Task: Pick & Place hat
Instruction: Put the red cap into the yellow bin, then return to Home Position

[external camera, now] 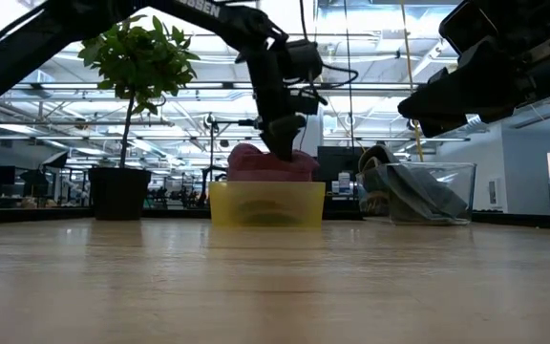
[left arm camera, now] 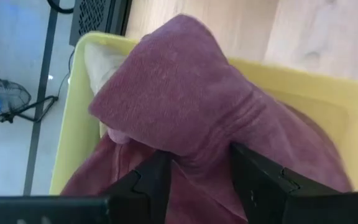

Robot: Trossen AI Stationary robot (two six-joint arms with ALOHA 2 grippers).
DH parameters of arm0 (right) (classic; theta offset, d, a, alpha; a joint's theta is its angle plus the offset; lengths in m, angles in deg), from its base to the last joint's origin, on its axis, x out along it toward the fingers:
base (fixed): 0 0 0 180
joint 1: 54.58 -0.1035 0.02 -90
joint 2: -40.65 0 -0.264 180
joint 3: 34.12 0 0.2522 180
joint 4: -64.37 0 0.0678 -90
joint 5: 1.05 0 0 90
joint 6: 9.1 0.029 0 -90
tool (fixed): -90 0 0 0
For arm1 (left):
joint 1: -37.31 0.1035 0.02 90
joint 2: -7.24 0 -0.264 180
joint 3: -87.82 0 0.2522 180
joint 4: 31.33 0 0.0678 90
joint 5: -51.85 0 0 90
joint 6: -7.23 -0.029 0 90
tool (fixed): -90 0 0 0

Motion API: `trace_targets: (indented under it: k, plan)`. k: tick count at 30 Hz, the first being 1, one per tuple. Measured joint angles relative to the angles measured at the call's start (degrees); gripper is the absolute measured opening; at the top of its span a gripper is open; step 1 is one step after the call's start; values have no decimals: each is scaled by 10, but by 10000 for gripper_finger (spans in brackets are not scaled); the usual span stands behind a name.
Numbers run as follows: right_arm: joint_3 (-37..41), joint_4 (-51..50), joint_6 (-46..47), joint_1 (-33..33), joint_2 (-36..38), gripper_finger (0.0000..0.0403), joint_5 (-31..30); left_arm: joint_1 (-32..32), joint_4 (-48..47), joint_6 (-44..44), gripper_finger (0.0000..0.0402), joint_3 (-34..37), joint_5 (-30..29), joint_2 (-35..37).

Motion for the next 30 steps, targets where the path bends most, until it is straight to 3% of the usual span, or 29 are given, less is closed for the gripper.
trace_targets:
  k: [15, 30]
  plan:
    - [0, -3, 11, -1, 0, 55, 0, 8, -6, 12, 168, 0, -1, 5]
    - [0, -3, 10, -1, 0, 55, 0, -67, -29, 37, 168, 0, -1, 161]
